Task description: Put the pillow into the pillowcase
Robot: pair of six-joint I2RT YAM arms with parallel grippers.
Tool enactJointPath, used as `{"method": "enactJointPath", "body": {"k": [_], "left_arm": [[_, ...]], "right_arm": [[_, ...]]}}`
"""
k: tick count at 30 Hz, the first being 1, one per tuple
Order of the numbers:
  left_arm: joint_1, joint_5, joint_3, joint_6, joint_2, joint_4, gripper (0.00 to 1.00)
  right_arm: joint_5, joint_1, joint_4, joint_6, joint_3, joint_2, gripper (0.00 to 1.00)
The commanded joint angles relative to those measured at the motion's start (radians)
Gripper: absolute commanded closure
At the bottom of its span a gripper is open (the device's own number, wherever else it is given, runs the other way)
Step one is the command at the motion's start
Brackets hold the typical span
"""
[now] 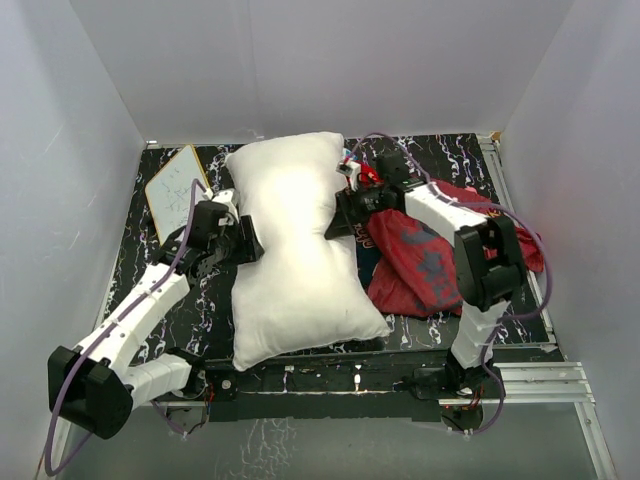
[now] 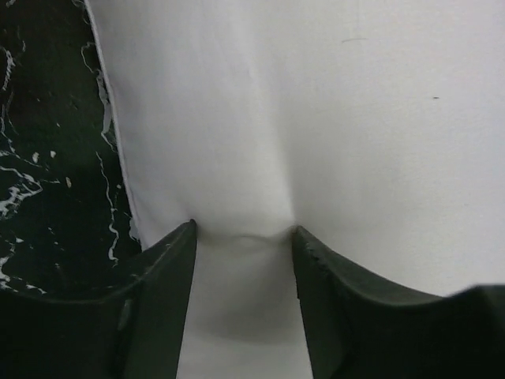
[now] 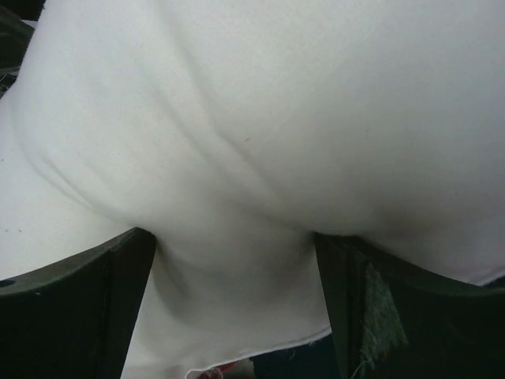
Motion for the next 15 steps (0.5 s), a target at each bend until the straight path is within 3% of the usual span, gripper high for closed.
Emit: {"method": "enactJointPath", "body": {"k": [1, 3, 5, 7, 11, 12, 15], "left_arm": [[0.004, 0.092, -0.075, -0.075, -0.102, 0.012, 0.59], [0.003, 0.121, -0.099, -0.09, -0.133, -0.003, 0.73], [0.003, 0.152, -0.116, -0.097, -0.157, -0.005, 0.79], [0.003, 0.178, -0.13, -0.101, -0.168, 0.009, 0.8], [0.004, 0.214, -0.12, -0.076, -0.115, 0.05, 0.75], [0.004, 0.215, -0.11, -0.062, -0.091, 0.056, 0.68], [0.004, 0.21, -0.063, -0.027, -0.034, 0.065, 0.53]], "right_arm": [[0.039, 0.083, -0.036, -0.01, 0.189, 0.144, 0.23], [0.042, 0.102, -0.05, -0.018, 0.268, 0.195, 0.43], [0.064, 0.114, -0.048, -0.024, 0.348, 0.237, 0.69], [0.105, 0.116, -0.033, -0.024, 0.427, 0.273, 0.8], [0.198, 0.114, -0.02, -0.052, 0.535, 0.31, 0.81], [0.208, 0.108, -0.031, -0.072, 0.548, 0.305, 0.78], [0.2, 0.067, -0.06, -0.144, 0.533, 0.231, 0.52]]}}
